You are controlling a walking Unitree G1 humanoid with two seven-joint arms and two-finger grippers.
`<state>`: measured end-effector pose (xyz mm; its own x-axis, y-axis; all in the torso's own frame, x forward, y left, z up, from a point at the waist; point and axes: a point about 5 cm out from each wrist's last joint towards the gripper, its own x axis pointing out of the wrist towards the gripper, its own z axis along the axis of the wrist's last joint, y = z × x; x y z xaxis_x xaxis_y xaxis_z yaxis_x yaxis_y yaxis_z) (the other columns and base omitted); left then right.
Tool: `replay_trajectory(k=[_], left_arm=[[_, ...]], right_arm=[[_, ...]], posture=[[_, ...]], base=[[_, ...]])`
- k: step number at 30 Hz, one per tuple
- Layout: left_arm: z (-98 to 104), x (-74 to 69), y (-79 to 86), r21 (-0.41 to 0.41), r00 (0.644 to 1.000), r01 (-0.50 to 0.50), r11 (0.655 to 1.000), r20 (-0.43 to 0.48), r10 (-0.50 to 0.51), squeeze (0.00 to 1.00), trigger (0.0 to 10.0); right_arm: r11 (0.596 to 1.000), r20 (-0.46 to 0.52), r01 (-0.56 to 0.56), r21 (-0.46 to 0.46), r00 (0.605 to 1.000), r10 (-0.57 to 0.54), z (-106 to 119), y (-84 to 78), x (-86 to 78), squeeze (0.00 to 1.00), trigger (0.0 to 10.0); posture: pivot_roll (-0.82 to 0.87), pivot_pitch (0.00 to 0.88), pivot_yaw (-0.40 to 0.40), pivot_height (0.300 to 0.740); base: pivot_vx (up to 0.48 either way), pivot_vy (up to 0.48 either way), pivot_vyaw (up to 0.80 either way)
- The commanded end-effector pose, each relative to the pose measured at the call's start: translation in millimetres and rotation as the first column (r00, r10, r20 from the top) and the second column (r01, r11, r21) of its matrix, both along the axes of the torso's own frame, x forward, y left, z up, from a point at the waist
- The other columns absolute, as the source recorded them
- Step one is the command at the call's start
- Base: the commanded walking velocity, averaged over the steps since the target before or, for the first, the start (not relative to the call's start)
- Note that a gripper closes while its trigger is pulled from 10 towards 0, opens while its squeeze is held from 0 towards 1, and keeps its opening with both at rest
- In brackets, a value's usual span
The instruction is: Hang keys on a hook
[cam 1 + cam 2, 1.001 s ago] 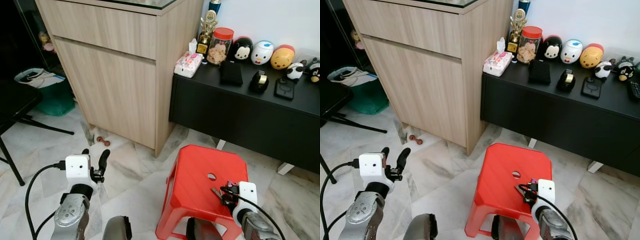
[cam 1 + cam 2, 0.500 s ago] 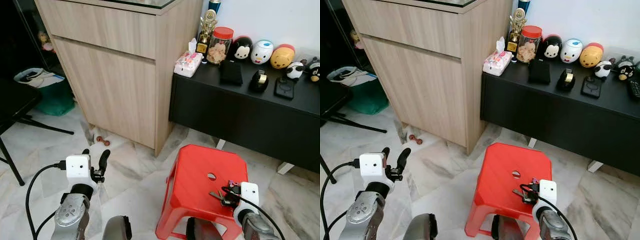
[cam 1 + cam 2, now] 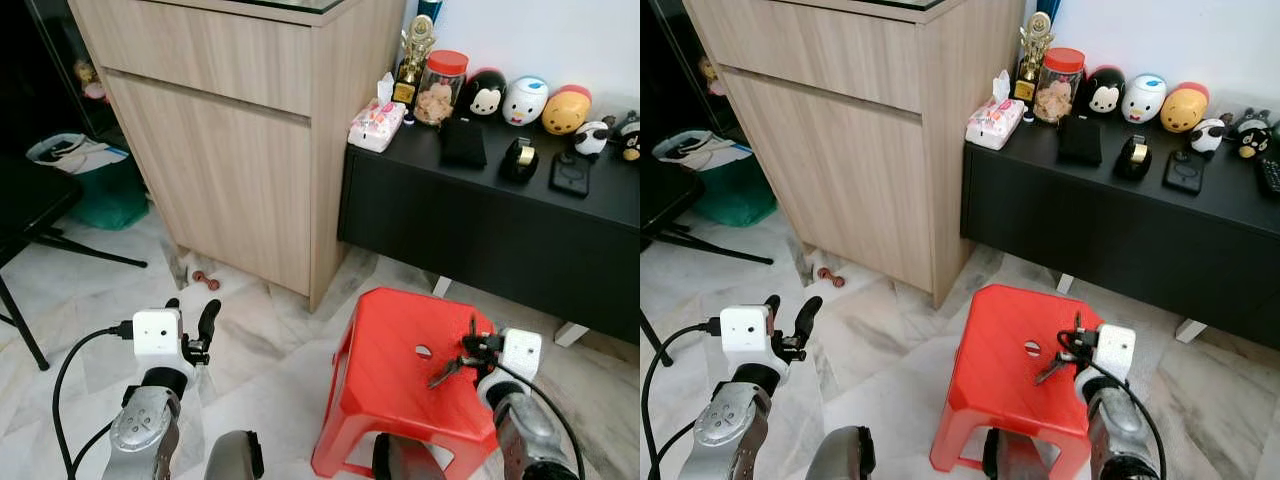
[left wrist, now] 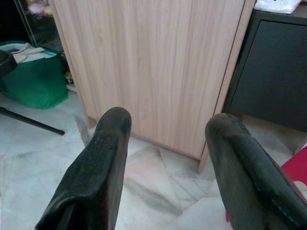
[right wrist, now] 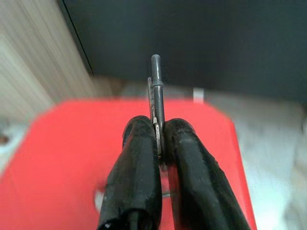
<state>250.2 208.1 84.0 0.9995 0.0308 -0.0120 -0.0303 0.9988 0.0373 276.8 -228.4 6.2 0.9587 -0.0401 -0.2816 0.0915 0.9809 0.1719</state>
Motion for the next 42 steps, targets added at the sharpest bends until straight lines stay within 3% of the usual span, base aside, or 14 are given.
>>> replay_trajectory(k=[1,7,13,17,18,19,35,42], left_arm=[[-3,0.1,-0.9,0.001,1.0,-0.001,1.0,-0.011,0.001,0.0,10.0],[-3,3.5,-0.2,0.0,1.0,-0.008,1.0,-0.008,0.008,0.0,10.0],[-3,7.7,0.7,-0.009,1.0,-0.024,1.0,0.002,0.024,0.0,10.0],[-4,8.8,0.7,-0.017,1.0,-0.031,0.999,0.001,0.031,0.0,10.0],[-5,9.2,0.4,-0.02,0.999,-0.032,0.999,0.001,0.032,0.0,10.0],[-5,10.3,-0.2,-0.029,0.999,-0.035,0.999,0.002,0.035,0.0,10.0],[-10,9.7,-5.9,-0.058,0.999,-0.047,0.997,0.008,0.048,0.0,10.0],[-10,10.3,-5.1,-0.064,0.999,-0.049,0.997,0.013,0.05,0.0,10.0]], right_arm=[[1.0,0.08,0.0,-0.009,0.997,0.001,10,0.4,4.7,0.0,0.0],[0.997,0.316,-0.026,-0.075,0.948,0.049,56,26.4,13.4,0.0,0.0],[0.995,0.384,-0.023,-0.094,0.922,0.057,80,41.1,12.1,0.0,0.0],[0.992,0.393,0.001,-0.126,0.918,0.049,85,41.0,9.8,0.0,0.0],[0.991,0.388,0.014,-0.135,0.921,0.039,85,39.9,9.3,0.0,8.0],[0.989,0.37,0.047,-0.139,0.929,0.007,86,37.0,8.5,0.0,10.0],[0.99,0.313,0.041,-0.134,0.95,0.003,85,42.7,18.6,0.0,10.0],[0.991,0.298,0.038,-0.132,0.955,0.003,82,44.2,21.9,0.0,10.0]], posture=[[0.02,0.049,-0.052,0.61],[0.01,0.039,-0.048,0.61],[0.01,0.023,-0.05,0.61],[0.01,0.01,-0.052,0.61],[0.01,0.006,-0.053,0.61],[0.01,0.0,-0.055,0.61],[0.03,0.0,-0.073,0.61],[0.02,0.0,-0.076,0.61]], base=[[0.0,0.0,0.0],[0.0,0.0,0.0],[0.0,0.0,0.0],[0.0,0.0,0.0],[0.0,0.0,0.0],[0.0,0.0,0.0],[0.0,0.0,0.0],[-0.258,0.0,0.0]])
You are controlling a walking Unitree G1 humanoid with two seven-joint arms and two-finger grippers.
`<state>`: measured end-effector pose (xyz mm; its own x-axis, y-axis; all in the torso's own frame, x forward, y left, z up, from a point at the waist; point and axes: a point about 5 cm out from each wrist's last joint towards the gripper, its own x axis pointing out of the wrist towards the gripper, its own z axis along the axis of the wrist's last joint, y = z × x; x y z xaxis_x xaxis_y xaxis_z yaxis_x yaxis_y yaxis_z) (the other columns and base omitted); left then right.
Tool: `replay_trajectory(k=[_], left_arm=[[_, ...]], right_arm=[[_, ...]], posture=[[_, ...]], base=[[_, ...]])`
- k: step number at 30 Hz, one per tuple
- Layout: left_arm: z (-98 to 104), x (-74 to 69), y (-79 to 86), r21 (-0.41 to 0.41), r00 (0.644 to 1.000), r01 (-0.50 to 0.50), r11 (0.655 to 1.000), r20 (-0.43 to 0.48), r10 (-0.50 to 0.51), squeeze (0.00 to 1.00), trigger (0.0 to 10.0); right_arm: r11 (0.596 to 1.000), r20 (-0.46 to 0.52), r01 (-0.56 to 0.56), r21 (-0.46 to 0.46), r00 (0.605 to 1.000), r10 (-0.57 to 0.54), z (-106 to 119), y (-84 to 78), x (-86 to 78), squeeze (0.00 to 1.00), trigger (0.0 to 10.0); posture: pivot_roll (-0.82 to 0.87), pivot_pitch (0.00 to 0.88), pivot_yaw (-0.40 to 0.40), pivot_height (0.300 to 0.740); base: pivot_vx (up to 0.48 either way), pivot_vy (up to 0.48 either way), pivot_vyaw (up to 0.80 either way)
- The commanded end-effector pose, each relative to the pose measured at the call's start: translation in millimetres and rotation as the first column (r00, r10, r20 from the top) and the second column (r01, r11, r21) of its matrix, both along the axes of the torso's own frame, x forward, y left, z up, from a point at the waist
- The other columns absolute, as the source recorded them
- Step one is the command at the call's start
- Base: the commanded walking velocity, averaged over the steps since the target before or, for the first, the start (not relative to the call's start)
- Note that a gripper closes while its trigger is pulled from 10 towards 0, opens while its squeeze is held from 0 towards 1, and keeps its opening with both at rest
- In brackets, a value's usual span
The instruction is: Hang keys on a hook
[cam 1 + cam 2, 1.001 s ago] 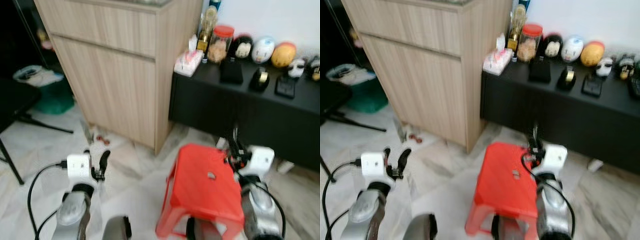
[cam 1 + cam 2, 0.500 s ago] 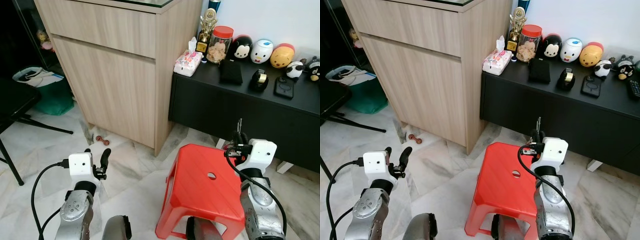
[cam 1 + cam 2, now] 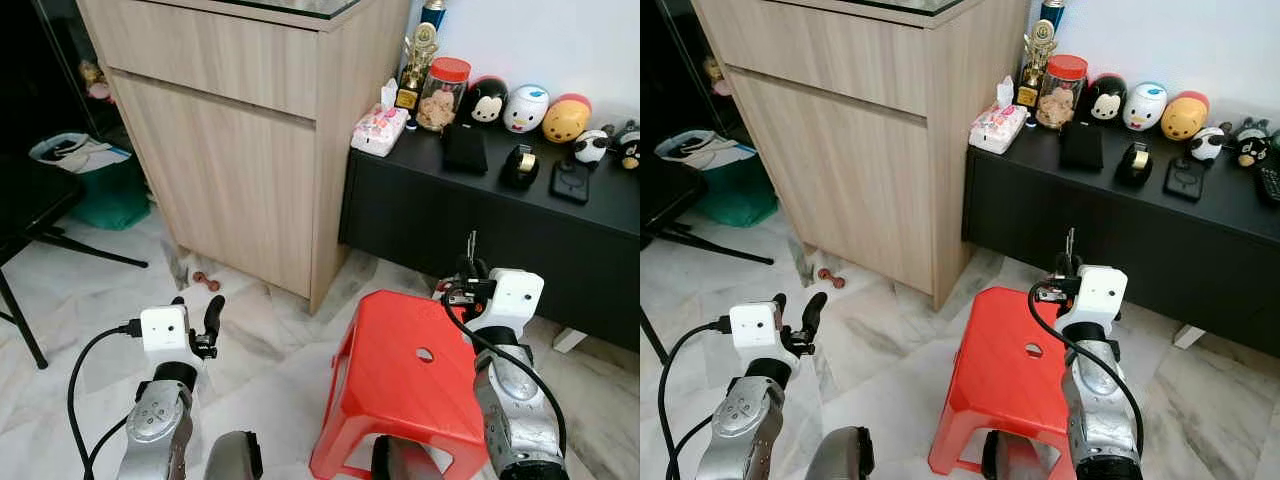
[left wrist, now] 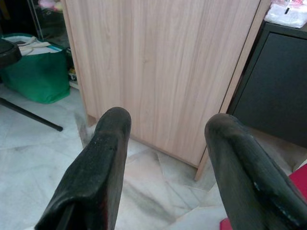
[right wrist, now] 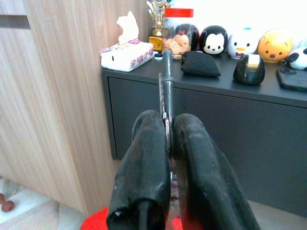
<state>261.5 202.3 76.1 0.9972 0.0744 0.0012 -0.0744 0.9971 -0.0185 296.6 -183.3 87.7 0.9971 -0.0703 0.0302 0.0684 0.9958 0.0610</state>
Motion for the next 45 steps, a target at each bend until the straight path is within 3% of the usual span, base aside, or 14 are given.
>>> replay_trajectory(k=[1,30,32,39,45], left_arm=[[-2,-0.7,0.6,-0.009,1.0,-0.005,1.0,-0.001,0.005,0.0,10.0],[-2,1.8,-2.3,-0.009,1.0,0.006,1.0,0.013,-0.006,0.0,10.0],[-4,0.7,-1.4,-0.003,1.0,0.001,1.0,0.005,-0.001,0.0,10.0],[-4,1.0,-1.5,-0.003,1.0,0.003,1.0,0.009,-0.003,0.0,10.0],[-4,0.2,-3.3,0.0,1.0,0.006,1.0,0.011,-0.006,0.0,10.0]], right_arm=[[1.0,-0.007,0.007,0.0,1.0,-0.007,0,-1.6,2.6,0.0,10.0],[1.0,-0.037,0.004,0.023,0.999,-0.003,-12,0.1,13.2,0.0,10.0],[1.0,-0.084,0.03,-0.006,0.996,-0.03,-18,-2.2,13.0,0.0,10.0],[0.999,-0.069,0.041,-0.012,0.997,-0.042,-17,-5.9,13.1,0.0,10.0],[0.998,-0.053,0.055,-0.025,0.997,-0.057,-14,-8.0,14.9,0.0,10.0]], posture=[[0.02,0.0,-0.076,0.61],[0.03,0.0,-0.084,0.61],[0.03,0.0,-0.083,0.61],[0.03,0.0,-0.083,0.61],[0.03,0.0,-0.087,0.649]], base=[[-0.307,0.0,0.0],[-0.343,0.0,0.0],[0.0,0.0,0.0],[0.0,0.0,0.0],[0.0,0.0,0.0]])
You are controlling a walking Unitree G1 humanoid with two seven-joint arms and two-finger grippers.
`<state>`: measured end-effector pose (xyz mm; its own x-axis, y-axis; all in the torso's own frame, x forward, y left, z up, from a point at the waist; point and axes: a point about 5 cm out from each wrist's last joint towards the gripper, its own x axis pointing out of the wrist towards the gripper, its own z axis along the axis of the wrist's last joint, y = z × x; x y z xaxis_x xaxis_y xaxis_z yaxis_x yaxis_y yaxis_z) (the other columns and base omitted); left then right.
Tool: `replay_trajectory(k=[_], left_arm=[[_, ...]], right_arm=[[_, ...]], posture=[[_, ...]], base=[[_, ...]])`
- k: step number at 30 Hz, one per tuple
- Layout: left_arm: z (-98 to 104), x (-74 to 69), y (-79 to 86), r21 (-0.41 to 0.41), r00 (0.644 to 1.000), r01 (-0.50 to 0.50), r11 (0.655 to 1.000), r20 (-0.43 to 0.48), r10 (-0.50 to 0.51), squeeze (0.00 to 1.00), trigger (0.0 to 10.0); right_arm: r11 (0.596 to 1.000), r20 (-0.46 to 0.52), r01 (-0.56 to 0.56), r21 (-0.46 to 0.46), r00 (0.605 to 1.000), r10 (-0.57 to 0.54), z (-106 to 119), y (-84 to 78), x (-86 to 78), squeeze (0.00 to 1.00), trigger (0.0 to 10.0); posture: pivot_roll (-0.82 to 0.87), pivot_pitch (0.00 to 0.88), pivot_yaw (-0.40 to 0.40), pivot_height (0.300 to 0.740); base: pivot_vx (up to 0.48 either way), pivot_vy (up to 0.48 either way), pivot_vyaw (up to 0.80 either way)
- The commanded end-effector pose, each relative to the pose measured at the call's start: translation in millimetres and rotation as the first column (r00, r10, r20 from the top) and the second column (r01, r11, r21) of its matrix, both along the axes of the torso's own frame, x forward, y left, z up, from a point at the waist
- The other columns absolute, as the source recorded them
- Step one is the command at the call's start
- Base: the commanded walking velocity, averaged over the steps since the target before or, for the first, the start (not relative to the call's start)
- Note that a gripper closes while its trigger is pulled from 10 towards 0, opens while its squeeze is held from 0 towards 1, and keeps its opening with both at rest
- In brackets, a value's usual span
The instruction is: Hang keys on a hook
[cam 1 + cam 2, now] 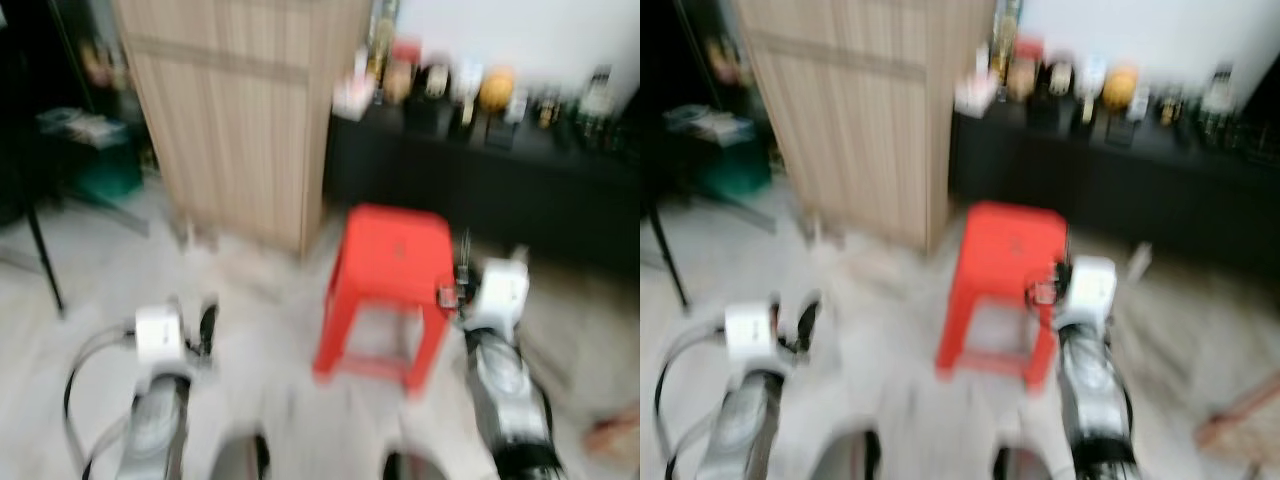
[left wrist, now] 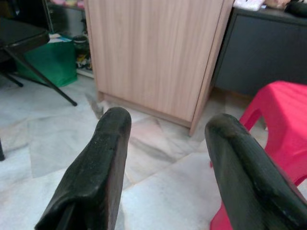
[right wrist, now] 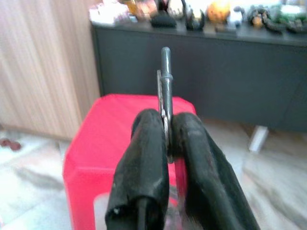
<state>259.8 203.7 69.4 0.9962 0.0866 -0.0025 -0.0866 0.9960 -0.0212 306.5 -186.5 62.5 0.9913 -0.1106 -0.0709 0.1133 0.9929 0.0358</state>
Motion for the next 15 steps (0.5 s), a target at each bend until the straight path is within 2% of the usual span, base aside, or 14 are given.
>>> replay_trajectory(k=[1,15], left_arm=[[2.6,1.4,-5.0,0.004,1.0,0.019,1.0,0.014,-0.019,0.0,10.0],[2.8,-0.8,-3.2,0.013,1.0,0.012,1.0,0.015,-0.012,0.0,10.0]], right_arm=[[1.0,0.051,0.015,-0.009,0.999,-0.015,11.5,-4.6,5.0,0.0,10.0],[1.0,0.125,0.001,0.001,0.992,-0.001,21.3,1.2,4.8,0.0,10.0]], posture=[[0.03,0.0,-0.088,0.654],[0.03,0.0,-0.086,0.74]], base=[[0.0,0.0,0.0],[0.0,0.0,0.0]])
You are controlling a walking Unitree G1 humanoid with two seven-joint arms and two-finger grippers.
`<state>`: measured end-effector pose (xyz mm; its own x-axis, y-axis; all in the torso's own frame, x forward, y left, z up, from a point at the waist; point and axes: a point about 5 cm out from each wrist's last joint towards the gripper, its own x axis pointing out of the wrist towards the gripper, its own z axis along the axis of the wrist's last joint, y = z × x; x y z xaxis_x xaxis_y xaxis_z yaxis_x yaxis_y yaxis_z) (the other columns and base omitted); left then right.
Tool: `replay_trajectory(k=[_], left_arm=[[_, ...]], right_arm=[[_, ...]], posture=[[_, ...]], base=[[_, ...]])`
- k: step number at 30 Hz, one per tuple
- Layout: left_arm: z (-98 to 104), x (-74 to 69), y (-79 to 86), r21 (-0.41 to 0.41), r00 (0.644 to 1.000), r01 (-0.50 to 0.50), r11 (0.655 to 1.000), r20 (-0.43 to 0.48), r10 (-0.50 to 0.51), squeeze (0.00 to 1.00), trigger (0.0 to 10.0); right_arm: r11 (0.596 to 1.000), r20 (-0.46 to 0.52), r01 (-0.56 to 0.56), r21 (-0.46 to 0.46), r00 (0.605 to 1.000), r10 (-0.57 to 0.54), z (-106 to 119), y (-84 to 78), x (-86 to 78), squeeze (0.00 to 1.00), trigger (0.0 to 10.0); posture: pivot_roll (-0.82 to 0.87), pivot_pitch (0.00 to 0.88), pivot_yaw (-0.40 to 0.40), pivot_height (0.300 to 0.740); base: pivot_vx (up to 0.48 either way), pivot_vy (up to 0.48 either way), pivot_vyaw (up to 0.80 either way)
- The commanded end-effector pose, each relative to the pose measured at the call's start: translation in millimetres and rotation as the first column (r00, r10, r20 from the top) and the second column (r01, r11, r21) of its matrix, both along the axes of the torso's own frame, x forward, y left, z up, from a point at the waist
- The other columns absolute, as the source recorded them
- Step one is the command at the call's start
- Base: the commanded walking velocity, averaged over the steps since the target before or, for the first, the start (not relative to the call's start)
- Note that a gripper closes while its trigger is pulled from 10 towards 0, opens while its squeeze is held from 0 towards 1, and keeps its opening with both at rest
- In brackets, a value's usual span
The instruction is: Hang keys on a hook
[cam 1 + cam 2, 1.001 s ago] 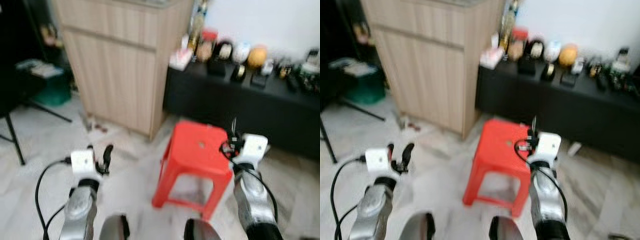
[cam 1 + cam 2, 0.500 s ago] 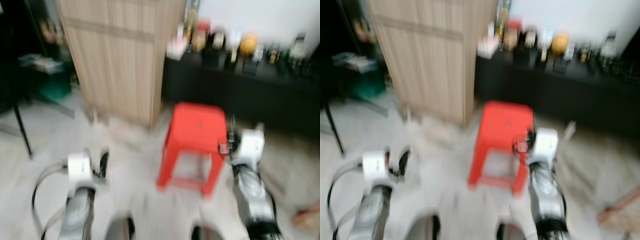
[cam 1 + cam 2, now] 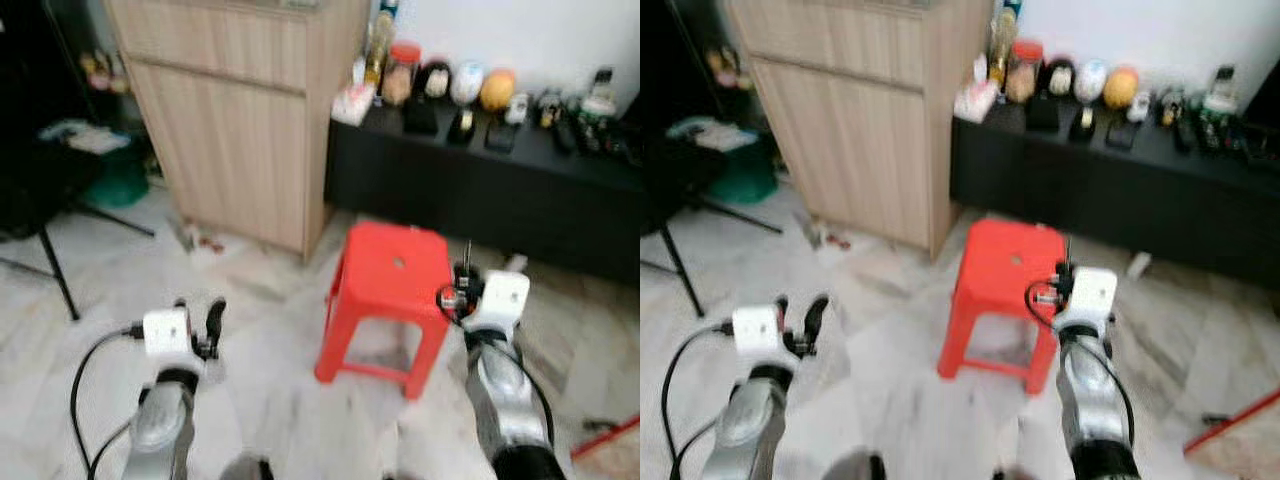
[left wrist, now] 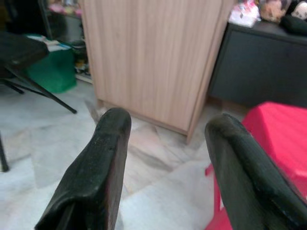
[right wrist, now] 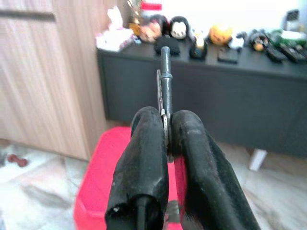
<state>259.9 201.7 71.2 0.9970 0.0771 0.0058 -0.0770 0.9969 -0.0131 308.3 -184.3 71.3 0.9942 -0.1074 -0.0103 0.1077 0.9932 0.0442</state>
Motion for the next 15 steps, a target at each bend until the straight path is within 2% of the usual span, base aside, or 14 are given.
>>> replay_trajectory(k=[1,7,15], left_arm=[[1.0,-1.0,-1.1,0.004,1.0,0.002,1.0,0.007,-0.002,0.0,10.0],[0.7,-1.1,-1.0,-0.001,1.0,-0.001,1.0,0.005,0.001,0.0,10.0],[-4.2,-1.3,2.3,-0.019,0.999,-0.032,0.999,-0.012,0.031,0.0,10.0]], right_arm=[[1.0,0.067,0.002,-0.001,0.998,-0.002,13.1,-0.4,2.9,0.0,10.0],[1.0,0.073,0.0,0.001,0.997,0.0,13.6,1.0,2.4,0.0,10.0],[1.0,0.033,0.03,0.004,0.999,-0.03,7.5,-1.9,-0.1,0.0,10.0]], posture=[[0.03,0.0,-0.086,0.74],[0.03,0.0,-0.086,0.74],[0.03,0.0,-0.089,0.74]], base=[[0.0,0.0,0.0],[0.0,0.0,0.0],[0.0,0.0,0.0]])
